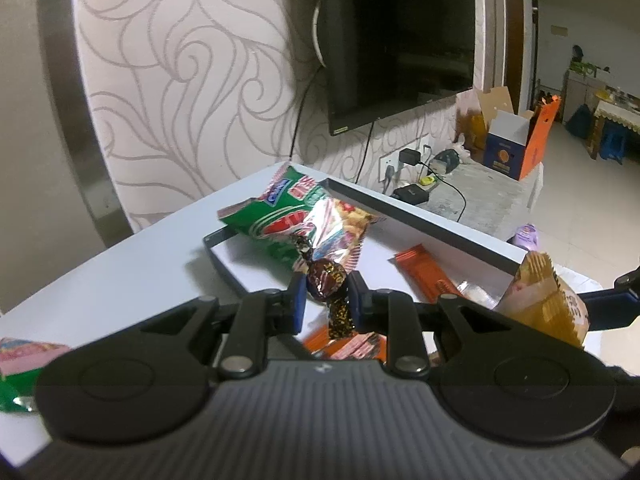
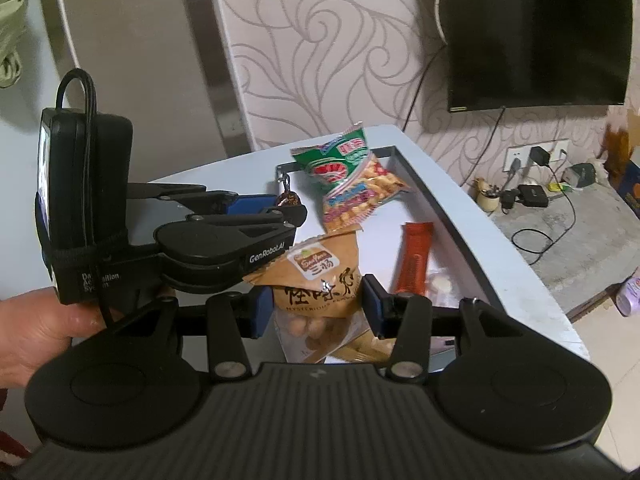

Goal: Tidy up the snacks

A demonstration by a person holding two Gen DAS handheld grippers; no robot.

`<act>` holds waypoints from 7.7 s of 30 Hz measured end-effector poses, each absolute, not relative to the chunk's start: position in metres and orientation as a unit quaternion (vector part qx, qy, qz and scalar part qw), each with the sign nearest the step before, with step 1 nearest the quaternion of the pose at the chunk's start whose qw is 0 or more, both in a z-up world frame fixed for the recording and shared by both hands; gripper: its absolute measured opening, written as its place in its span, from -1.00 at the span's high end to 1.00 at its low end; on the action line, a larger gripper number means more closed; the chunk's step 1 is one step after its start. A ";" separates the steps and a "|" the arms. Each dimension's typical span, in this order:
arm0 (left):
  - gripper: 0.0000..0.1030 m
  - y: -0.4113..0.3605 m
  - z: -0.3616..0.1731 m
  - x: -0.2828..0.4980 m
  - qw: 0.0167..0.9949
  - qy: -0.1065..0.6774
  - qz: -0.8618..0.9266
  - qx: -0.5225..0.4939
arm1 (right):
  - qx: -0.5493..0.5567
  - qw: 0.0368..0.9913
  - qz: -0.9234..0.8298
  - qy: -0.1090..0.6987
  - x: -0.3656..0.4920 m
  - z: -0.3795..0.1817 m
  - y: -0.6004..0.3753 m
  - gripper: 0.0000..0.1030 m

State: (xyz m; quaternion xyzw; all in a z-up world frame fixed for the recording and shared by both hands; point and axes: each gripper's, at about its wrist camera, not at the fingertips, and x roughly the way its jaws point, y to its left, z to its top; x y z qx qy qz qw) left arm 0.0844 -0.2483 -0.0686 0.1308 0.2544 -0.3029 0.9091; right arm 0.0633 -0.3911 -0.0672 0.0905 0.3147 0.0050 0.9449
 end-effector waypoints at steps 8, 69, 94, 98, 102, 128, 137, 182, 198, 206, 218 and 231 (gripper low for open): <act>0.51 -0.262 -0.072 0.094 0.906 0.254 -0.311 0.135 | 0.094 0.944 -0.011 0.317 0.068 -0.072 -0.406 0.00; 0.50 -0.286 -0.110 0.147 0.886 0.295 -0.335 0.129 | 0.088 0.926 -0.047 0.363 0.137 -0.109 -0.433 0.00; 0.02 -0.259 -0.103 0.140 0.889 0.285 -0.340 0.115 | 0.066 0.935 -0.030 0.347 0.130 -0.103 -0.426 -0.54; 0.01 -0.246 -0.098 0.131 0.899 0.272 -0.325 0.111 | 0.068 0.939 -0.031 0.336 0.123 -0.096 -0.423 -0.55; 0.01 -0.230 -0.092 0.121 0.908 0.262 -0.309 0.104 | 0.066 0.945 -0.030 0.318 0.112 -0.085 -0.418 -0.63; -0.56 -0.039 -0.052 0.081 0.980 0.144 -0.106 0.082 | 0.070 0.944 0.103 0.305 0.127 -0.057 -0.306 -0.68; -0.56 -0.005 -0.066 0.092 0.939 0.118 -0.205 0.248 | 0.095 0.937 0.115 0.315 0.130 -0.064 -0.285 -0.69; -0.59 -0.007 -0.110 0.189 0.846 0.208 -0.404 0.279 | -0.032 0.888 0.098 0.449 0.270 -0.141 -0.234 -1.00; -0.61 -0.010 -0.114 0.185 0.860 0.219 -0.375 0.268 | -0.023 0.891 0.080 0.447 0.276 -0.140 -0.232 -1.00; -0.45 -0.015 -0.113 0.182 0.882 0.239 -0.332 0.233 | -0.030 0.890 0.093 0.445 0.266 -0.136 -0.222 -0.73; -0.20 -0.017 -0.102 0.163 0.906 0.278 -0.279 0.155 | -0.007 0.897 0.086 0.434 0.224 -0.128 -0.224 -0.21; -0.08 -0.022 -0.101 0.128 0.928 0.274 -0.221 0.122 | 0.020 0.899 0.085 0.428 0.149 -0.124 -0.238 -0.20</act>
